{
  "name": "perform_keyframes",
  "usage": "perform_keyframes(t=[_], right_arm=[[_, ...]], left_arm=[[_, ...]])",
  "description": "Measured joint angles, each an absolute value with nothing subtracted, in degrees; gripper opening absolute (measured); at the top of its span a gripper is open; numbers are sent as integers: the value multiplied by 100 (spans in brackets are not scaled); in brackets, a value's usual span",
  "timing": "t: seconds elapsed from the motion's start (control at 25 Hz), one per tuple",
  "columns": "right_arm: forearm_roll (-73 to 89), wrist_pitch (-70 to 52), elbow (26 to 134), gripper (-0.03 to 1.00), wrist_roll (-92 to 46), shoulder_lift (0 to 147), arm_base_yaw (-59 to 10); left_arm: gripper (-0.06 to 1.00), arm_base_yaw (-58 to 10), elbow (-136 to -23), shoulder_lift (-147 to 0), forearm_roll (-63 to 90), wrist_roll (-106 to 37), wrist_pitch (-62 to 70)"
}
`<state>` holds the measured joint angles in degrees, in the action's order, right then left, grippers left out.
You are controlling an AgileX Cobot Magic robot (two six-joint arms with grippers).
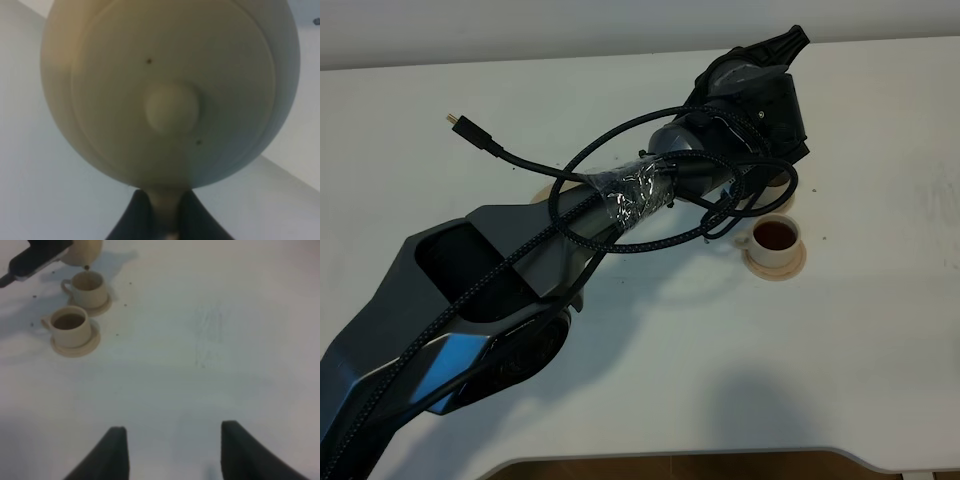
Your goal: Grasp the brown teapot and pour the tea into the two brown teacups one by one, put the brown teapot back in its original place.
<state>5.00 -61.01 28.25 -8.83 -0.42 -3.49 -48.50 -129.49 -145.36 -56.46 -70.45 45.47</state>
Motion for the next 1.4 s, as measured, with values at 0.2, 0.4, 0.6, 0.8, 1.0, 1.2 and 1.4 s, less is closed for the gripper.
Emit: perform_keyframes(t=[0.2,0.4,0.6,0.8,1.0,1.2,1.4], right_arm=[[500,-6101,2825,44,-883,-42,-349],[500,-6101,2825,44,-883,-42,-349],[500,-6101,2825,44,-883,-42,-349],[500,-6101,2825,44,-883,-42,-349],[500,-6101,2825,44,-883,-42,-349],[500,-6101,2825,44,-883,-42,-349],[500,-6101,2825,44,-883,-42,-349]], left_arm=[[11,-4850,-12949,-14536,-5646,-7243,4547],[11,-4850,-12949,-14536,-5646,-7351,4530],[11,-4850,-12949,-14536,-5753,-7376,4439],[11,-4850,-12949,-14536,-5779,-7443,4381],[11,-4850,-12949,-14536,-5793,-7590,4359],[11,-4850,-12949,-14536,-5797,-7772,4257],[11,-4850,-12949,-14536,-5910,-7798,4206]])
